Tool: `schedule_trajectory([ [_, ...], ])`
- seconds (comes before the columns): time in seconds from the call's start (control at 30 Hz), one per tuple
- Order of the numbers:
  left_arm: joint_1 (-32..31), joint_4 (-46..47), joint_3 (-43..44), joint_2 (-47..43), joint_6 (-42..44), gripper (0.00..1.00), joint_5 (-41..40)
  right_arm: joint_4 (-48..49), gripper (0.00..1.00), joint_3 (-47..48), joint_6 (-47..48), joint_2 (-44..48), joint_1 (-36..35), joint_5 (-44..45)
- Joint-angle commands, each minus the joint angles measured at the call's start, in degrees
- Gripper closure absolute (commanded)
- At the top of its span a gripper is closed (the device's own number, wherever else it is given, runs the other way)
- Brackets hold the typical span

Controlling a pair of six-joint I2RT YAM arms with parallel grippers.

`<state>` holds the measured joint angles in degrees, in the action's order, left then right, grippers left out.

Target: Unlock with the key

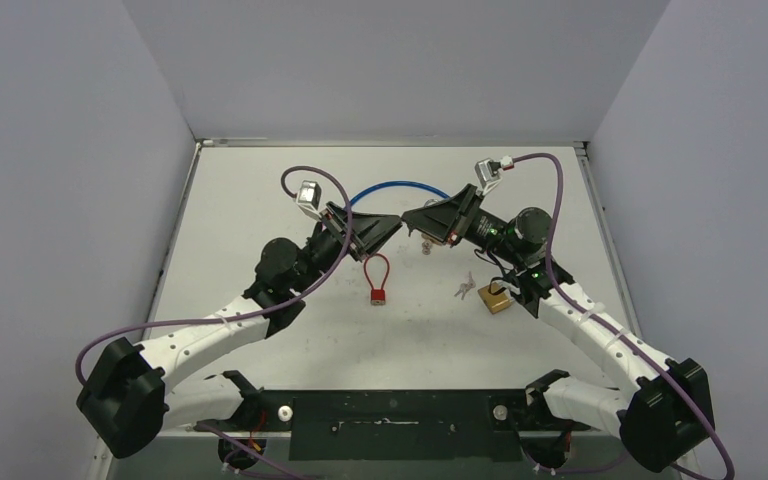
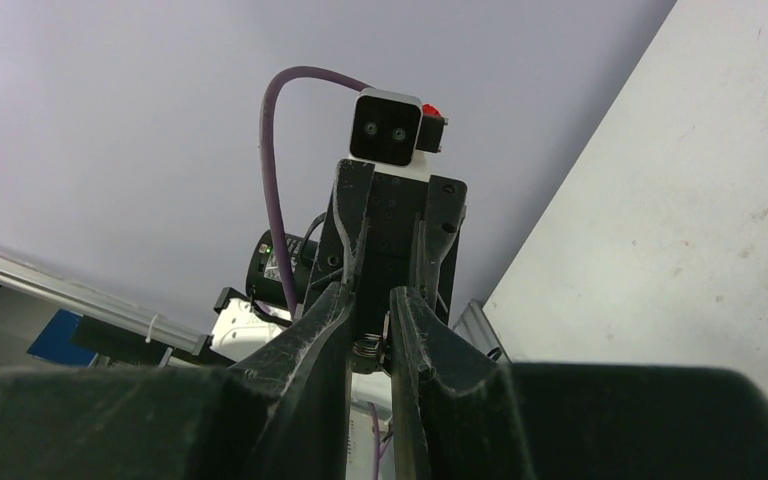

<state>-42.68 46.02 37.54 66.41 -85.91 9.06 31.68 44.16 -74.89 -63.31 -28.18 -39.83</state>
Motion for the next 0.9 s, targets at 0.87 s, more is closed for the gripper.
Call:
schedule_trajectory([
  [0.87,-1.44,0.55,2.32,0.4,-0.07,0.88,-2.11,-0.79,1.0,4.04,-0.52,0.58,-0.2,0.72],
])
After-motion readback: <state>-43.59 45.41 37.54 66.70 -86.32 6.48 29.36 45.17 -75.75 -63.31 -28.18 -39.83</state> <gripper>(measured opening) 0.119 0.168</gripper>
